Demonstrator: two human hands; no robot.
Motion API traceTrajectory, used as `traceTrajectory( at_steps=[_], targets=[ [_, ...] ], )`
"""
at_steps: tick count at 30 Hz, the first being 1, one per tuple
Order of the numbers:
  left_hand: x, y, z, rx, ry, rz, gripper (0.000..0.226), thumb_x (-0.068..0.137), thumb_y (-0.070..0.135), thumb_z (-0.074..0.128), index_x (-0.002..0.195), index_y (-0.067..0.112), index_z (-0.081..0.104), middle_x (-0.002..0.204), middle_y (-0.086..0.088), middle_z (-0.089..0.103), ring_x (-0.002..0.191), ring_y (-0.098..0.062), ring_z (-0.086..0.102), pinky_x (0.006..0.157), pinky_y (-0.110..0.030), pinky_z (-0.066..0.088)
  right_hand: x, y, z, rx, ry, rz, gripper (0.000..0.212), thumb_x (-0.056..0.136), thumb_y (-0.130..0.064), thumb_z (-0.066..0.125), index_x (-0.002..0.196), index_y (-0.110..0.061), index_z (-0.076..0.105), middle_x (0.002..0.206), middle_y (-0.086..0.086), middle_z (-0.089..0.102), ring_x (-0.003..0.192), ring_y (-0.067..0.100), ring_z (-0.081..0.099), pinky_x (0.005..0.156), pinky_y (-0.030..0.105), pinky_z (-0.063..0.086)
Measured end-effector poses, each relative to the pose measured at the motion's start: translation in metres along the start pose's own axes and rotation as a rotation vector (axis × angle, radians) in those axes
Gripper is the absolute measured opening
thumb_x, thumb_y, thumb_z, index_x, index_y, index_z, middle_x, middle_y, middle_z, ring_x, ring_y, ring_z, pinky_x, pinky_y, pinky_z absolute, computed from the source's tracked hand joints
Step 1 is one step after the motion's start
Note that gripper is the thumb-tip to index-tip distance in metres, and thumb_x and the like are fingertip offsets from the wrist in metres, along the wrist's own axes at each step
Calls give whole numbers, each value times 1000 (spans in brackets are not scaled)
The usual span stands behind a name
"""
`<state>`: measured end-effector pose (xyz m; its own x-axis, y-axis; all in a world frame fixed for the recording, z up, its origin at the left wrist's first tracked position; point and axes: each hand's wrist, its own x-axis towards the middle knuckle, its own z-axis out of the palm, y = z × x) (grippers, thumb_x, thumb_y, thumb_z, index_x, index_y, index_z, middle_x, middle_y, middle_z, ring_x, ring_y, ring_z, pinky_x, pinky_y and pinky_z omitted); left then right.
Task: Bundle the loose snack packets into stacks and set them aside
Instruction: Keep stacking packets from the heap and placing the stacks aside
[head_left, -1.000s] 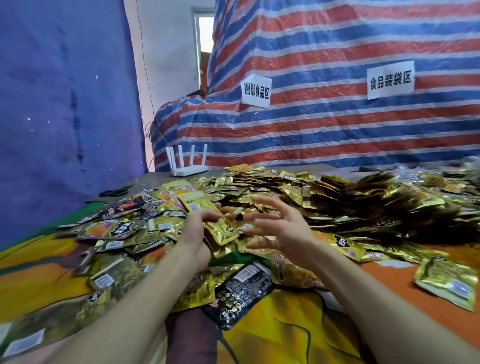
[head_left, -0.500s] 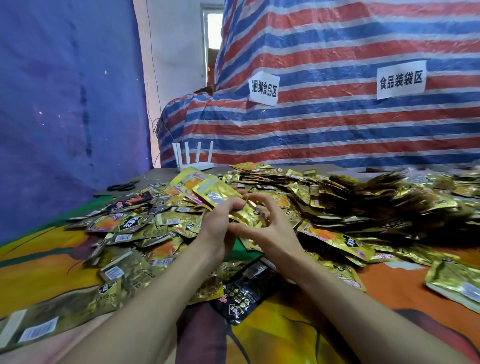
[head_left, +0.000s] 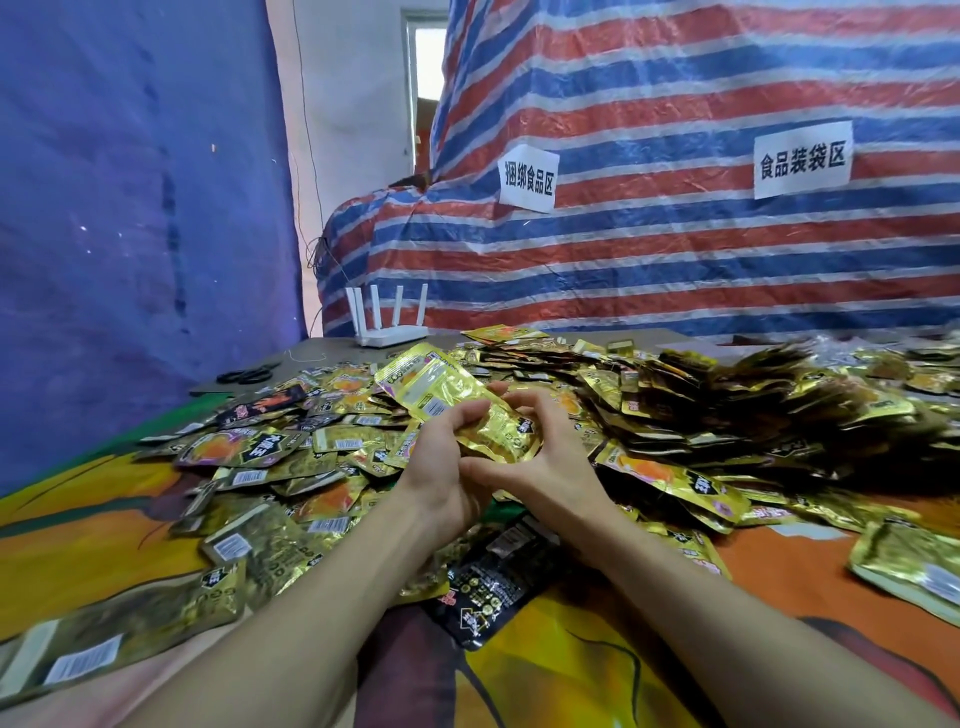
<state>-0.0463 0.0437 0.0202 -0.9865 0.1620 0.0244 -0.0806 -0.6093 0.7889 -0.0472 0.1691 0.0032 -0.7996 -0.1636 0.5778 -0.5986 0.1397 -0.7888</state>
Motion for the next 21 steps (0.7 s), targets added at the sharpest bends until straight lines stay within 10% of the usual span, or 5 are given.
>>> traceTrajectory(
  at_steps=[8, 14, 21],
  targets=[
    [2, 1, -3, 61, -34, -53, 37, 74, 29, 63, 109, 22, 74, 120, -14, 72, 103, -37, 69, 108, -57, 39, 4, -3, -15, -130, -74, 48, 83, 50, -49, 85, 123, -38, 47, 116, -13, 56, 106, -6, 54, 74, 14, 49],
    [3, -6, -3, 153, -40, 23, 24, 74, 33, 68, 80, 13, 82, 92, -10, 76, 83, -27, 75, 81, -43, 60, 5, 3, -14, -148, -188, 115, 92, 52, -42, 89, 131, -34, 43, 116, -22, 51, 100, -6, 57, 70, 14, 55],
    [-2, -13, 3, 370, 157, 73, 35, 85, 48, 70, 101, 17, 79, 102, -10, 77, 93, -27, 74, 72, -36, 58, 3, 10, -16, -130, -243, 182, 98, 60, -31, 94, 142, -25, 40, 116, -20, 48, 97, -22, 47, 65, -6, 40]
  ],
)
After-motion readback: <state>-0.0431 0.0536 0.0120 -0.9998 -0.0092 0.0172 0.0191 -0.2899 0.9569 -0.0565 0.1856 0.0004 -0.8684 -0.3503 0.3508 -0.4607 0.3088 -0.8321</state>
